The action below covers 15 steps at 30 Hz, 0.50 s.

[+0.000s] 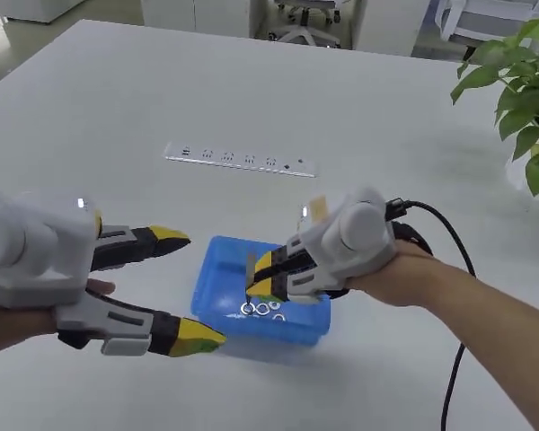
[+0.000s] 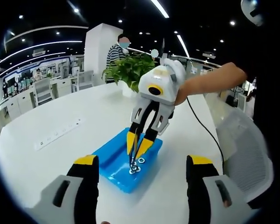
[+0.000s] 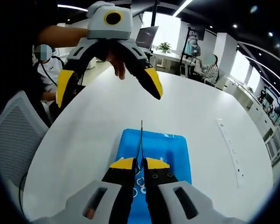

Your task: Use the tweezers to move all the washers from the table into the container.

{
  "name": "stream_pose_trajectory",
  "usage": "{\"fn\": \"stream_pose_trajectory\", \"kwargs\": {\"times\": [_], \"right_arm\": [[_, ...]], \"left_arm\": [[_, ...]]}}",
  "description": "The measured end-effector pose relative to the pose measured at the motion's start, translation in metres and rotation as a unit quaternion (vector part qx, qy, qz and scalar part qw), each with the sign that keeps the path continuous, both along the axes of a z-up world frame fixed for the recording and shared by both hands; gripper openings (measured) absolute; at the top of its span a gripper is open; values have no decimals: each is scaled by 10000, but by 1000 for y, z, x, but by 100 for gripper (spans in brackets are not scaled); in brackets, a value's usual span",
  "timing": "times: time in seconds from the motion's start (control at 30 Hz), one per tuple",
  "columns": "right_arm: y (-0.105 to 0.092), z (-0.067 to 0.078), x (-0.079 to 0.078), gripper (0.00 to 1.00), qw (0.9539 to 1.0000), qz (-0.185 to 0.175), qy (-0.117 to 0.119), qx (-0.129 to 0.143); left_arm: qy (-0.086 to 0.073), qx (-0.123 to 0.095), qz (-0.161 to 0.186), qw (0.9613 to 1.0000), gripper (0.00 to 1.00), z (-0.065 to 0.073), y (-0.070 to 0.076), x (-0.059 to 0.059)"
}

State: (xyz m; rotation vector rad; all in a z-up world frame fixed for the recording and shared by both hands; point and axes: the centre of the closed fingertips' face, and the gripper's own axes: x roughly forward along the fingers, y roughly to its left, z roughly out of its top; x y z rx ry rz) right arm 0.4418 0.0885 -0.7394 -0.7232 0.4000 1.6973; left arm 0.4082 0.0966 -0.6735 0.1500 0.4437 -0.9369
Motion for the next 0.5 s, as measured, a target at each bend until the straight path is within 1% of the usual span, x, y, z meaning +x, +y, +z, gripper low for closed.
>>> {"fn": "stream_pose_trajectory", "kwargs": {"times": [0.07,0.13,0.23,0.4,0.5], "right_arm": [[0,-2,0,8,10000,3,-14,-28],[-1,-4,0,8,10000,1,-5,-37],[-2,-6,-1,8,10000,-8,9,-50],[-3,-12,-1,8,9999,21,12,-115],[-4,-13,-2,8,9999,38,16,-130]], "left_arm": [[-52,12,-44,10000,76,1,-2,2],[-68,17,-88,9999,73,1,-4,4],[-100,81,-148,9998,67,0,-6,7],[-164,174,-313,9992,55,0,-12,10],[-231,247,-426,9985,46,0,-17,14]]}}
